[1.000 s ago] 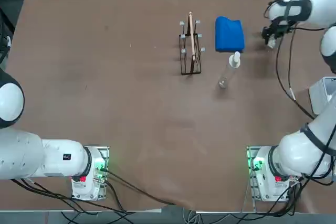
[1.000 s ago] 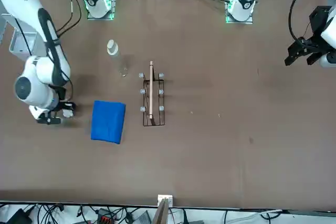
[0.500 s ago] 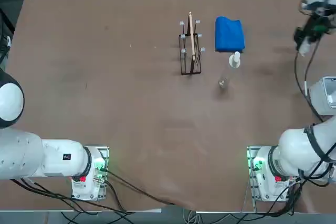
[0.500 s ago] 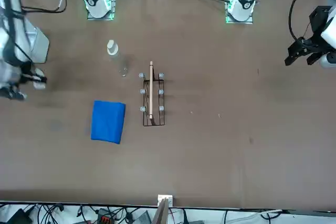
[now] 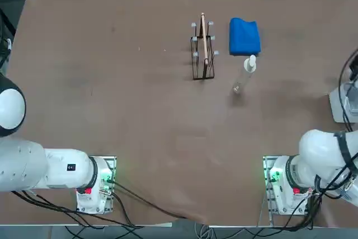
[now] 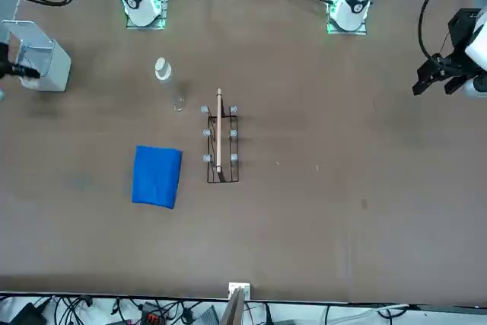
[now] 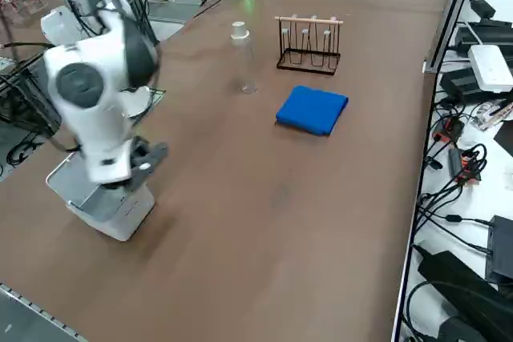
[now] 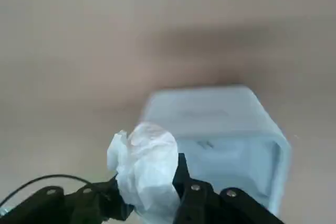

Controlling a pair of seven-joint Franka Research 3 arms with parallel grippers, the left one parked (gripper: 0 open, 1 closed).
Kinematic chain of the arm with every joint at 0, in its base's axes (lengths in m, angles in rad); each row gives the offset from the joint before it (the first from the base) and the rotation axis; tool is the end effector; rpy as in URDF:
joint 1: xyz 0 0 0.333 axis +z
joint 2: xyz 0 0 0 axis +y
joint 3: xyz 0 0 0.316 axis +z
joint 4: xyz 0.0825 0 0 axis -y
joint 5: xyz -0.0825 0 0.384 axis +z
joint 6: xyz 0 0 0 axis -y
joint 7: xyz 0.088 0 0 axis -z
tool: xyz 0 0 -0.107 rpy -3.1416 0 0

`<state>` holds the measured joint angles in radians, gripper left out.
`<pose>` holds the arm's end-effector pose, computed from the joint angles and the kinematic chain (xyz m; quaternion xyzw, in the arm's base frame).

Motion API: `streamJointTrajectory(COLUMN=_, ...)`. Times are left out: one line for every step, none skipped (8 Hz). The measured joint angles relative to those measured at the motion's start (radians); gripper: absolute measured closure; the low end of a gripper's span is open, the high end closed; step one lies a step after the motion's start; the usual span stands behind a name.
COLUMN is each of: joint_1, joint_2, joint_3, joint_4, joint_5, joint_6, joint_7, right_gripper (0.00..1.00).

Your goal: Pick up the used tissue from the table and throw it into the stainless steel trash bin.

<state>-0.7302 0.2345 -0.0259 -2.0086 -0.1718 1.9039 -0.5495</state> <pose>0.3944 -0.3886 0.3173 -0.9808 0.0603 0.1811 0.0401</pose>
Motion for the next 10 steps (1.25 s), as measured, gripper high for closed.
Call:
streamJointTrajectory(joint_1=-0.042, joint_2=0.0, joint_3=0.0, joint_4=-0.006, joint_5=-0.022, joint_6=0.0, joint_7=-0.033, right_gripper=0.78)
streamJointTrajectory(joint_1=-0.076, joint_2=0.001, joint_3=0.001, joint_4=-0.012, joint_5=-0.042, joint_6=0.0, joint_7=-0.061, right_gripper=0.78)
streamJointTrajectory(joint_1=-0.103, joint_2=0.005, joint_3=0.001, joint_4=-0.02, joint_5=-0.056, joint_6=0.0, joint_7=-0.079, right_gripper=0.72)
streamJointTrajectory(joint_1=-0.12, joint_2=0.011, joint_3=0.002, joint_4=-0.027, joint_5=-0.061, joint_6=0.0, joint_7=-0.09, right_gripper=0.65)
streamJointTrajectory(joint_1=-0.124, joint_2=0.019, joint_3=0.003, joint_4=-0.03, joint_5=-0.062, joint_6=0.0, joint_7=-0.092, right_gripper=0.61)
streamJointTrajectory(joint_1=-0.123, joint_2=0.026, joint_3=0.011, joint_4=-0.03, joint_5=-0.062, joint_6=0.001, joint_7=-0.092, right_gripper=0.46)
streamJointTrajectory(joint_1=-0.121, joint_2=0.029, joint_3=0.022, joint_4=-0.029, joint_5=-0.062, joint_6=0.002, joint_7=-0.092, right_gripper=0.3)
streamJointTrajectory(joint_1=-0.115, joint_2=0.03, joint_3=0.032, joint_4=-0.027, joint_5=-0.062, joint_6=0.001, joint_7=-0.092, right_gripper=0.12)
streamJointTrajectory(joint_1=-0.109, joint_2=0.029, joint_3=0.037, joint_4=-0.019, joint_5=-0.062, joint_6=-0.004, joint_7=-0.092, right_gripper=0.0)
streamJointTrajectory(joint_1=-0.102, joint_2=0.024, joint_3=0.039, joint_4=0.0, joint_5=-0.062, joint_6=-0.029, joint_7=-0.092, right_gripper=0.0)
